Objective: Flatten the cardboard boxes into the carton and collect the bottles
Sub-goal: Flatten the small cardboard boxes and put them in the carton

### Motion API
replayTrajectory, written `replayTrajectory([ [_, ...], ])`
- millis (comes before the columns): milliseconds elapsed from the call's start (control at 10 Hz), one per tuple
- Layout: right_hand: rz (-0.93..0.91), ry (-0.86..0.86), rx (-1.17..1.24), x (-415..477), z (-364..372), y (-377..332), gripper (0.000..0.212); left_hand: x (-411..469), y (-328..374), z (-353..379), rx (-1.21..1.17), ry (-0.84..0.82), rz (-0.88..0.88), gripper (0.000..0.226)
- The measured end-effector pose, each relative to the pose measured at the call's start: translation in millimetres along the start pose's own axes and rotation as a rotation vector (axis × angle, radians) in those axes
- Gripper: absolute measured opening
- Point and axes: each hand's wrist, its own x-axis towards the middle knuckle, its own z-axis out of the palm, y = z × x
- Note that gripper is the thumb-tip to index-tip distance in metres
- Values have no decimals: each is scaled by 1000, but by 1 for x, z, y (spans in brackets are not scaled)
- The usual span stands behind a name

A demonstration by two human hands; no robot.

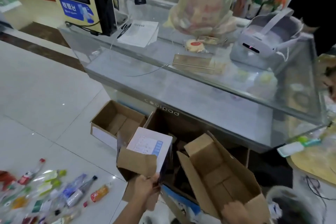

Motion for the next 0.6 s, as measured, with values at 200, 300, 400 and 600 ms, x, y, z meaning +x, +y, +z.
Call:
replayTrajectory([
  [200,1005,1146,-64,-19,4,-8,33,10,5,-15,2,138,28,17],
  [300,725,1975,910,-38,-2,-7,31,14,9,-22,-62,158,27,18],
  [400,1087,1893,494,-33,8,29,43,16,12,-21,-74,153,32,18],
  [600,1259,1103,42,-7,3,30,48,16,10,-2,107,67,69,10],
])
